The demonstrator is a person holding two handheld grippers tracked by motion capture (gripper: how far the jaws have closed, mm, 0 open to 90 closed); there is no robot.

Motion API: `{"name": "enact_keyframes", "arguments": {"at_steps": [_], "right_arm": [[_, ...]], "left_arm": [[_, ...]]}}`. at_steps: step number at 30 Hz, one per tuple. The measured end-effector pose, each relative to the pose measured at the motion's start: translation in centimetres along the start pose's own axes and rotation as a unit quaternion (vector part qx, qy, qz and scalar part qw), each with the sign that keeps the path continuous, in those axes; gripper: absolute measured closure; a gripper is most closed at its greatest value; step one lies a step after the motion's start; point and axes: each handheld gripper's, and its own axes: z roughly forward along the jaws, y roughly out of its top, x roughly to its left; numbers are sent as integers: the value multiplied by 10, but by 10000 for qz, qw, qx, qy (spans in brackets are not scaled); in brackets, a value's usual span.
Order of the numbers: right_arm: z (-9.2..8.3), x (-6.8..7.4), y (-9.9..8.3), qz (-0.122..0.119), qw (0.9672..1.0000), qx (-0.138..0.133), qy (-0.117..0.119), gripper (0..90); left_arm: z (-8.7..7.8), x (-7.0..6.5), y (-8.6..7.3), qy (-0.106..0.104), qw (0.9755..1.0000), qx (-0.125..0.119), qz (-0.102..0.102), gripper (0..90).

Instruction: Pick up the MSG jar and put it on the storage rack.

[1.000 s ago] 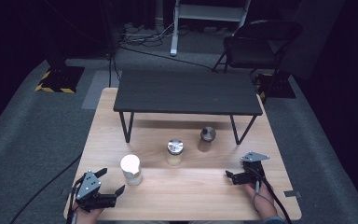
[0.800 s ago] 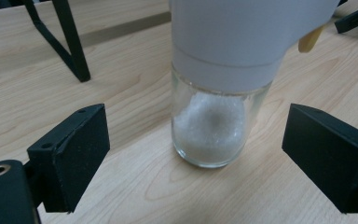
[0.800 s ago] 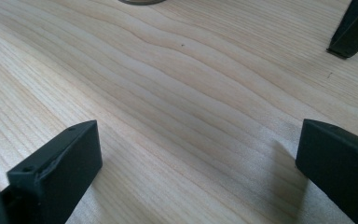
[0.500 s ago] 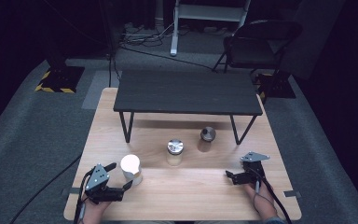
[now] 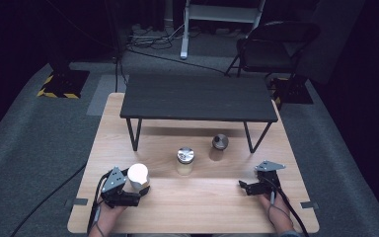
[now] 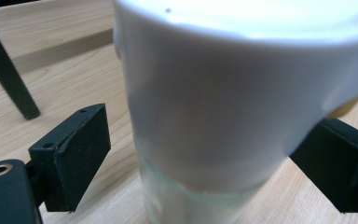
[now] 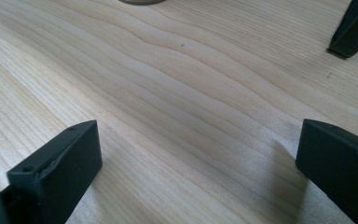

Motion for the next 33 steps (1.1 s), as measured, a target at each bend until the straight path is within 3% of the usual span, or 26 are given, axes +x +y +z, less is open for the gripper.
{"name": "enact_keyframes", "arguments": {"at_steps": [4, 9, 15, 22, 33], "right_arm": [[0, 0, 0, 0, 10000, 0, 1, 1], [0, 0, 0, 0, 10000, 0, 0, 1], [0, 0, 0, 0, 10000, 1, 0, 1], [0, 0, 0, 1, 10000, 0, 0, 1], [0, 0, 0, 1, 10000, 0, 1, 1]], "left_arm": [[4, 2, 1, -78, 10000, 10, 26, 109], [1, 2, -3, -88, 9998, -110, 159, 291], [0, -2, -1, -10, 9994, -102, 327, 304], [0, -1, 1, 7, 9996, -126, 263, 305], [-4, -6, 13, -71, 9977, -547, 401, 306]]}}
